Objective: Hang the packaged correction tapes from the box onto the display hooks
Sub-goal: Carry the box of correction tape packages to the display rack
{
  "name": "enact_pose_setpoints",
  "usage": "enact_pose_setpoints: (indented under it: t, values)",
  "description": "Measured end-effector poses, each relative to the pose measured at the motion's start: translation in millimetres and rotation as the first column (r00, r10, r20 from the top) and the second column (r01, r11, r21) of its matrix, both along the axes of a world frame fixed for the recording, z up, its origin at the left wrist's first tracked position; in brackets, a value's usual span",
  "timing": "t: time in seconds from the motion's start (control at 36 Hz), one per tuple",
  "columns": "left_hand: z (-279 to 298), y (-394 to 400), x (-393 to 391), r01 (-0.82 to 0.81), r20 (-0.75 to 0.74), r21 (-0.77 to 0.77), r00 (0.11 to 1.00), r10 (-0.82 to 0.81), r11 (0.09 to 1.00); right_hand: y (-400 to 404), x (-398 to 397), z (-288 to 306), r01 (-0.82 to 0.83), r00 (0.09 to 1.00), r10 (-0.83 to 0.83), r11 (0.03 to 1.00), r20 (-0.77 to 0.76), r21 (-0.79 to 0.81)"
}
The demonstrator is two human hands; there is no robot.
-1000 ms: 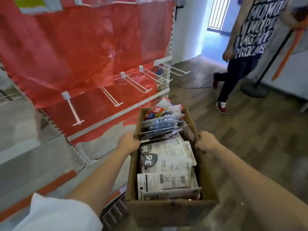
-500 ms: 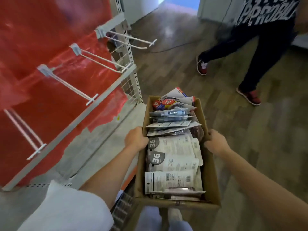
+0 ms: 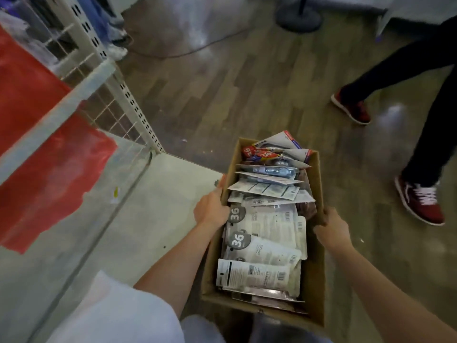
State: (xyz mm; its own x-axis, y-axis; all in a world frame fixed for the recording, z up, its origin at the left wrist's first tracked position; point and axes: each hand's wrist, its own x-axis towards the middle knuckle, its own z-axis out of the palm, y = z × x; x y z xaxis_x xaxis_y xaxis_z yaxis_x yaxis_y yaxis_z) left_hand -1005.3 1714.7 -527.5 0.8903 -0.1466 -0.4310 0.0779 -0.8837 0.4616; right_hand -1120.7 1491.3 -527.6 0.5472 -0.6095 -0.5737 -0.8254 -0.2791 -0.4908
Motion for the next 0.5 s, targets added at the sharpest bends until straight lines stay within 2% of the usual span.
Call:
enact_pose_setpoints:
  t: [0.25,0.5]
  values:
    - [-130.2,-36.8,43.9,0.055,0.063,-0.021,0.997,-0.053,0.998,-25.0,22.5,-119.4,0.030,0.998,-0.026,0.995,0.049,-0.092]
    - [-197.6,-12.5,88.0,0.018,0.204,0.004,0.979,-0.018,1.000,-4.6,70.2,-192.2,-0.025,0.993,0.031,0.998,0.118,-0.052]
